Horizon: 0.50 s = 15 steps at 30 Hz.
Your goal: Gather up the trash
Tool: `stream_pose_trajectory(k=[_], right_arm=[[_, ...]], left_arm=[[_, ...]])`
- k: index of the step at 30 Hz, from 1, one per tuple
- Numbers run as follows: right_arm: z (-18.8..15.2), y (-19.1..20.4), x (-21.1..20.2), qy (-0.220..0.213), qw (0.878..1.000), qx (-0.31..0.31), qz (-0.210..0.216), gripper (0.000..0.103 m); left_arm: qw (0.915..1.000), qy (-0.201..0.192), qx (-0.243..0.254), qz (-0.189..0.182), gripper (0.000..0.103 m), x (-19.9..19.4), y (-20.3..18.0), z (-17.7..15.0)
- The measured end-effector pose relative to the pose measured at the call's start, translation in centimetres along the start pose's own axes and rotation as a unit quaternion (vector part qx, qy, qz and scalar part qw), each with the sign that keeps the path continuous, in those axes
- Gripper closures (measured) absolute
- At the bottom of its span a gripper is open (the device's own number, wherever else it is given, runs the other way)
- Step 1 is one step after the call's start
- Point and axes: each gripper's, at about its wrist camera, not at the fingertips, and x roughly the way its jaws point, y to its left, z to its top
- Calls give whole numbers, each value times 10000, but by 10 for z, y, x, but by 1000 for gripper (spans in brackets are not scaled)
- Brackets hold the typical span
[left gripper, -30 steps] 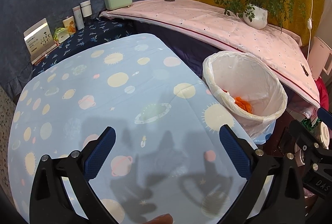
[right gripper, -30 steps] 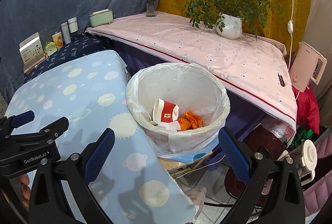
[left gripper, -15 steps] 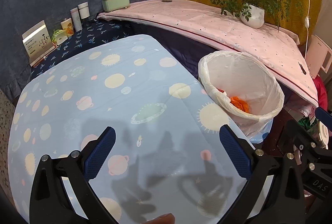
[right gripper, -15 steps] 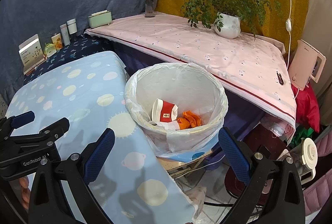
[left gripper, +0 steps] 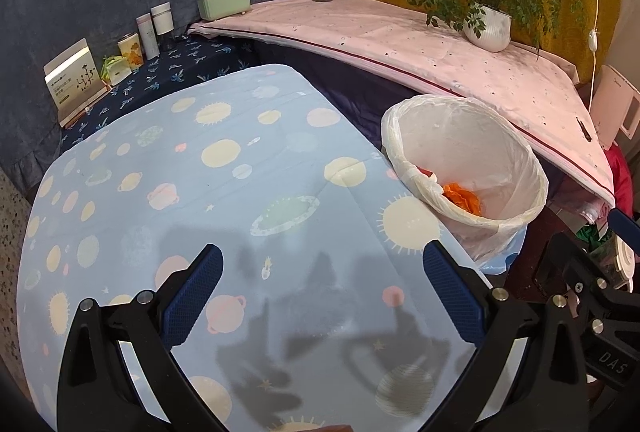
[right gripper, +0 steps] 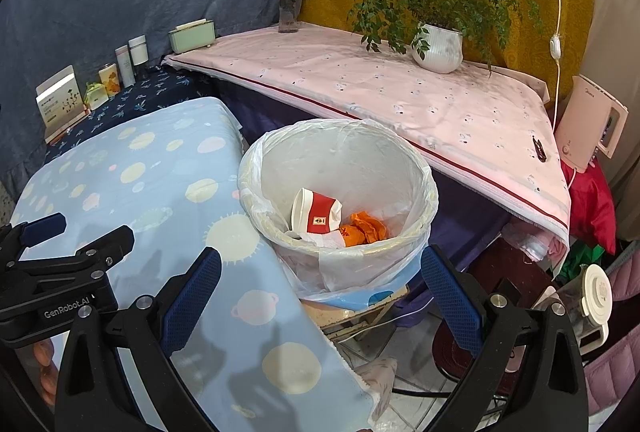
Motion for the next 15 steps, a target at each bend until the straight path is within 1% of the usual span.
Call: stream_pose_trajectory(k=[15], right_arm=[[-3,-4,4,49,10000,70,-16,7]], left_arm=[[9999,-6,111,30,7,3,-10,1]])
